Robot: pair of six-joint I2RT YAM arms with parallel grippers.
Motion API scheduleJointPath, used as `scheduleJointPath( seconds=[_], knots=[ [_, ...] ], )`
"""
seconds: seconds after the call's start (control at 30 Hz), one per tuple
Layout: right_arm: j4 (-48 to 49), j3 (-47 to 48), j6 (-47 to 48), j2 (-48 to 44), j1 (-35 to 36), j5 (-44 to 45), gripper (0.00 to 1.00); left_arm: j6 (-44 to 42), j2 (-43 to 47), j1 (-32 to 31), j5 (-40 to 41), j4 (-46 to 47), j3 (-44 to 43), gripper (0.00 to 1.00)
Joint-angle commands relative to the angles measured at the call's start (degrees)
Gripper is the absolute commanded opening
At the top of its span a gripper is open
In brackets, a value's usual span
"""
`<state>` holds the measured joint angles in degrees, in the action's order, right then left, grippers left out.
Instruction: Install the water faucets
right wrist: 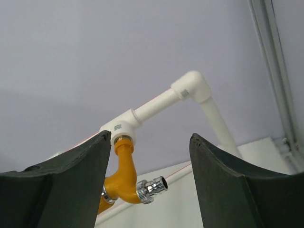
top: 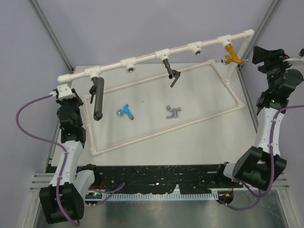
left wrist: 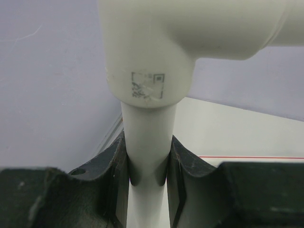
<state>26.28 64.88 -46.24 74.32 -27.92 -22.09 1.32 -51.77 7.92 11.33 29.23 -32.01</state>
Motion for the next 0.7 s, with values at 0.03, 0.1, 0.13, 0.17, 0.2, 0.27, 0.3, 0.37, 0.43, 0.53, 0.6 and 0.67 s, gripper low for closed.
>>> scheduleJointPath(
  seconds=[0.03,0.1,0.13,0.17,0.2,0.27,0.3,0.37,0.43,0.53,0.6,0.67],
  knots=[
    [-4.8,3.5,43.8,-8.3,0.2,-11.9,0.73,1.7,1.3,-1.2,-3.3,1.9,-1.0,0.0],
    [-7.1,2.3,54.0,-10.0,0.7,-13.7,0.73,1.7,1.5,-1.2,-3.3,1.8,-1.1,0.0],
    [-9.4,1.8,58.3,-10.9,1.4,-14.1,0.74,1.6,1.3,-1.2,-3.3,1.8,-1.1,0.0],
    [-11.1,1.7,66.8,-11.3,2.9,-14.3,0.74,1.6,1.3,-1.2,-3.2,1.8,-1.1,0.0],
    [-13.7,1.2,70.5,-12.0,3.9,-13.5,0.74,1.6,1.3,-1.2,-3.2,1.7,-1.1,0.0],
    [-17.1,0.1,85.9,-12.8,7.1,-11.4,0.74,1.6,1.3,-1.2,-2.8,1.5,-1.2,0.0],
    [-17.8,-1.4,90.1,-13.2,9.3,-10.3,0.75,1.6,1.1,-1.2,-2.8,1.5,-1.1,0.0],
    [-18.0,-3.2,97.5,-14.0,11.7,-7.4,0.75,1.8,1.1,-1.2,-2.9,1.5,-1.2,0.0],
    [-17.8,-4.0,101.2,-14.5,12.8,-6.9,0.75,1.8,1.1,-1.2,-3.0,1.5,-1.2,0.0],
    [-15.5,-4.9,104.5,-14.6,13.8,-5.8,0.75,1.8,1.3,-1.2,-2.8,1.4,-1.1,0.0],
    [-13.8,-5.4,106.5,-13.9,14.1,-5.2,0.76,1.7,1.5,-1.2,-2.8,1.4,-1.1,0.0],
    [-12.7,-4.8,107.1,-12.5,14.3,-5.7,0.76,1.7,1.3,-1.2,-2.7,1.3,-1.1,0.0]
  ],
)
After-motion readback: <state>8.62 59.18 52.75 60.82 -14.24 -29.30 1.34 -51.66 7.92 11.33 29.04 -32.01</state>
